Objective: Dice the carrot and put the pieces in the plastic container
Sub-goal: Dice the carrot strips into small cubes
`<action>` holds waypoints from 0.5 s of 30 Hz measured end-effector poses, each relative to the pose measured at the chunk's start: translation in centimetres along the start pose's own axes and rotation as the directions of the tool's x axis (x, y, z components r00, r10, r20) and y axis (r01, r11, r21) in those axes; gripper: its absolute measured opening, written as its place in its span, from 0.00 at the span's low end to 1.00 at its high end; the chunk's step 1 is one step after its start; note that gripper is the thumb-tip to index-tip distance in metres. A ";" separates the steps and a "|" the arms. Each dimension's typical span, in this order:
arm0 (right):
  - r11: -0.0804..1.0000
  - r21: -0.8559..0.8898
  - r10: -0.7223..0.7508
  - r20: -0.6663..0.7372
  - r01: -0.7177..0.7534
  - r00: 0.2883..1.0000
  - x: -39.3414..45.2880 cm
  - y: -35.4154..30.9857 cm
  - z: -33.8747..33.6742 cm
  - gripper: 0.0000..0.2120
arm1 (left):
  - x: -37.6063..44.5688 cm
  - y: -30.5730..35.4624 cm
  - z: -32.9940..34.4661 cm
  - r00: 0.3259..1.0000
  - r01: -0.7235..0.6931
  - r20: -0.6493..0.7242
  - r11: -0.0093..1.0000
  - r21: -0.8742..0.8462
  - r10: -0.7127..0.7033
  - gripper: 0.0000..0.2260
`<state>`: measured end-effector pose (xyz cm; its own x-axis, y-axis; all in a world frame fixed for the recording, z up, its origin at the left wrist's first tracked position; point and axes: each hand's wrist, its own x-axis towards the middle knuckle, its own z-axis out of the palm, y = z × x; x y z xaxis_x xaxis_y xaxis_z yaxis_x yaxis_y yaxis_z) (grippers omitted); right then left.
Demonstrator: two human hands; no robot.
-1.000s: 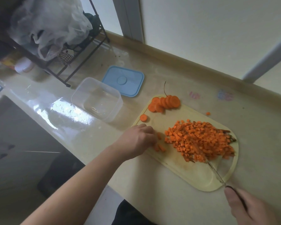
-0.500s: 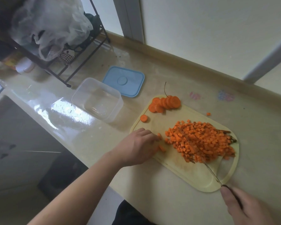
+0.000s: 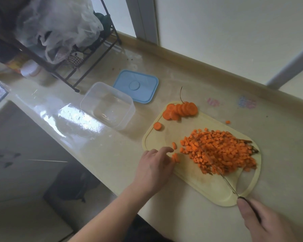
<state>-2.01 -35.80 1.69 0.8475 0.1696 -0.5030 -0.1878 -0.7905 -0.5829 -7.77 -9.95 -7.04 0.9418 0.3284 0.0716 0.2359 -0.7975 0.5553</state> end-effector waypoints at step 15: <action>0.996 0.030 -0.081 -0.006 0.082 0.997 -0.4 0.2 0.0 0.21 | -1.3 -2.5 1.0 0.986 0.030 -0.162 0.999 0.028 -0.025 0.09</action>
<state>-2.39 -36.03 1.84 0.8629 0.2299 -0.4500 -0.1328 -0.7561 -0.6408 -9.29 -8.90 -9.35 0.8844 0.4259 0.1911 0.2705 -0.8013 0.5337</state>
